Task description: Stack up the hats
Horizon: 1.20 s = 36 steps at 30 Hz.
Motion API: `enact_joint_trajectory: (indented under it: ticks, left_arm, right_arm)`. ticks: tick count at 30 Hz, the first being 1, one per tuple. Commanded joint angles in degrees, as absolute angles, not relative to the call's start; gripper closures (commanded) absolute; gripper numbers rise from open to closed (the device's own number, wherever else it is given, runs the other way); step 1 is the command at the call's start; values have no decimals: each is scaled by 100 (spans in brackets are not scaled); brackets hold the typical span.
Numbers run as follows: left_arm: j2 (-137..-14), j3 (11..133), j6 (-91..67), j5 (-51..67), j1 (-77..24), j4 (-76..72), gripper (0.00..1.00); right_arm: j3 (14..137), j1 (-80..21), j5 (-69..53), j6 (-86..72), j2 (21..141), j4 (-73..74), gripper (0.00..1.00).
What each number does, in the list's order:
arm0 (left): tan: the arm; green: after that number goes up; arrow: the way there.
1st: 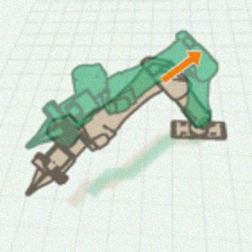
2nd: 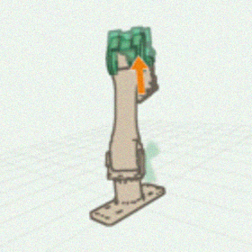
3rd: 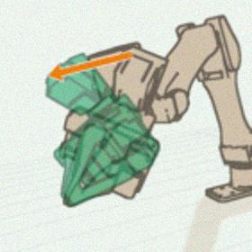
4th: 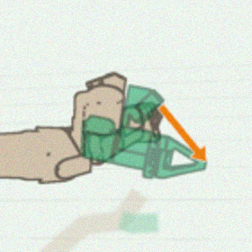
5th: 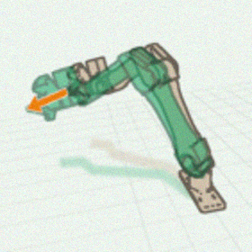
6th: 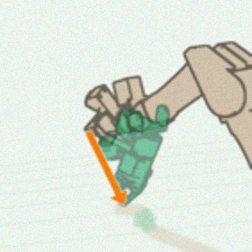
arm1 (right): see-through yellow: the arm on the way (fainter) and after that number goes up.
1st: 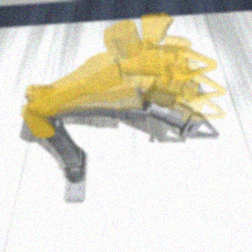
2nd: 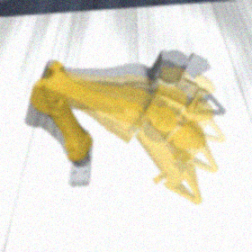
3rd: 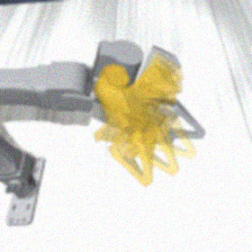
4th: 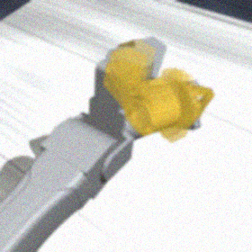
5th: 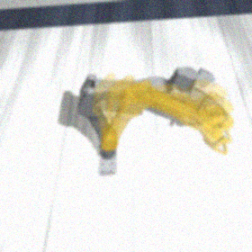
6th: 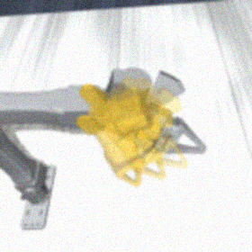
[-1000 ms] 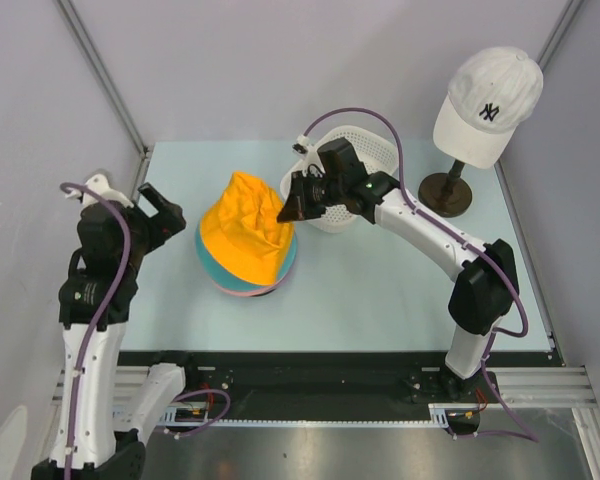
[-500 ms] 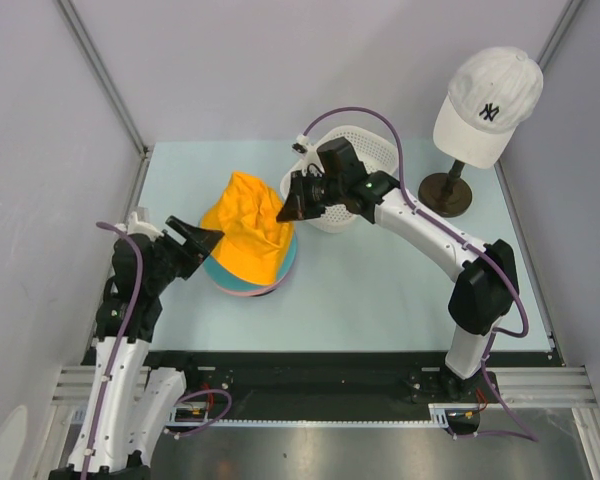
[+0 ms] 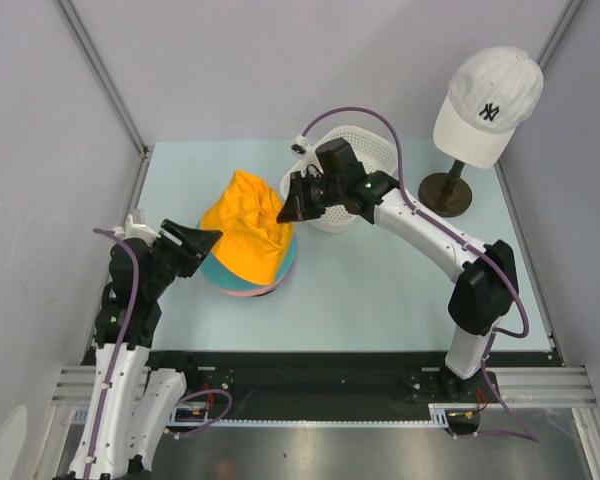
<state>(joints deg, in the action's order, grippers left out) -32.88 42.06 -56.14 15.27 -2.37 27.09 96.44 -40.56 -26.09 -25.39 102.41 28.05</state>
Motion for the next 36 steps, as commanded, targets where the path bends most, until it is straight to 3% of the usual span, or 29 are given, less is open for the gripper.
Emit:
enact_joint_trajectory:
  ticks: [1, 5, 13, 20, 21, 25, 27, 36]
  left_arm:
    - [-3217, 4728, -5652, 1310, -202, 3206, 36]
    - [-3085, 4957, -5511, 1028, -202, 3446, 33]
    - [-3138, 4685, -5660, 1362, -202, 3077, 49]
    - [-3199, 4553, -5643, 1362, -202, 3032, 52]
    - [-3208, 4535, -5643, 1354, -202, 3006, 56]
    - [-3208, 4474, -5599, 1248, -202, 2971, 90]
    - [-3164, 4517, -5572, 1074, -202, 2962, 99]
    - [-3103, 4729, -5282, 440, -202, 3260, 100]
  right_arm:
    - [9949, -4166, -2610, -2487, 10063, 2769, 100]
    - [9949, -4192, -2628, -2479, 10081, 2795, 100]
    - [9984, -4271, -2619, -2470, 10125, 2812, 100]
    - [10011, -4271, -2584, -2443, 10125, 2848, 100]
    - [10019, -4271, -2567, -2435, 10116, 2856, 100]
    - [10072, -4280, -2400, -2365, 10064, 2935, 100]
    - [10107, -4271, -2312, -2329, 9985, 3005, 100]
    - [10362, -4280, -1741, -2162, 9624, 3313, 100]
